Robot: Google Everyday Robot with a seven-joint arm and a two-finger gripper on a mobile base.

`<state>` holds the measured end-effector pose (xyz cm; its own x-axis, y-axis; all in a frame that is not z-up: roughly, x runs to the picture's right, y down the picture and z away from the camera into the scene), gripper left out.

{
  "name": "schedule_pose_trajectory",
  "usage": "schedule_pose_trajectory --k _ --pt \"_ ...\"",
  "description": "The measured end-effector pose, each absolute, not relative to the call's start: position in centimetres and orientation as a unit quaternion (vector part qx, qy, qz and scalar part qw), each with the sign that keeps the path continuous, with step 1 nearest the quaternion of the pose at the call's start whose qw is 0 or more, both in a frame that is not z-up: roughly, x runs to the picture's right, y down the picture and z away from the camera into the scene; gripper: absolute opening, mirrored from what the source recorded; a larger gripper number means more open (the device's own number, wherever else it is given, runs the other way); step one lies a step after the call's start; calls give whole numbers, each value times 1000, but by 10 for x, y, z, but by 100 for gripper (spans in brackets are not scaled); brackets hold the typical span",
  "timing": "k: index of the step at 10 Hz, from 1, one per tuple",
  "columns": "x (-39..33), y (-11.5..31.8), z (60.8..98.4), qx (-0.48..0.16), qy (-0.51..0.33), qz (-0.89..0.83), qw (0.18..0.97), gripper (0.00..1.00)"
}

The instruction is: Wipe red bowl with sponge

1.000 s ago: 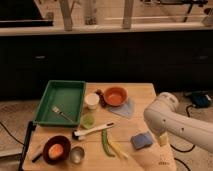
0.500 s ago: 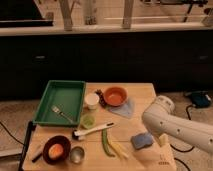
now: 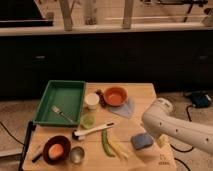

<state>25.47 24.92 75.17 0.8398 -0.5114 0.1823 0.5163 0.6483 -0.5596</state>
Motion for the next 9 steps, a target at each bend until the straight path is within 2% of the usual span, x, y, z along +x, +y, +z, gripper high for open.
schedule_pose_trajectory --k 9 --pt "260 266 763 -319 -41 -308 896 80"
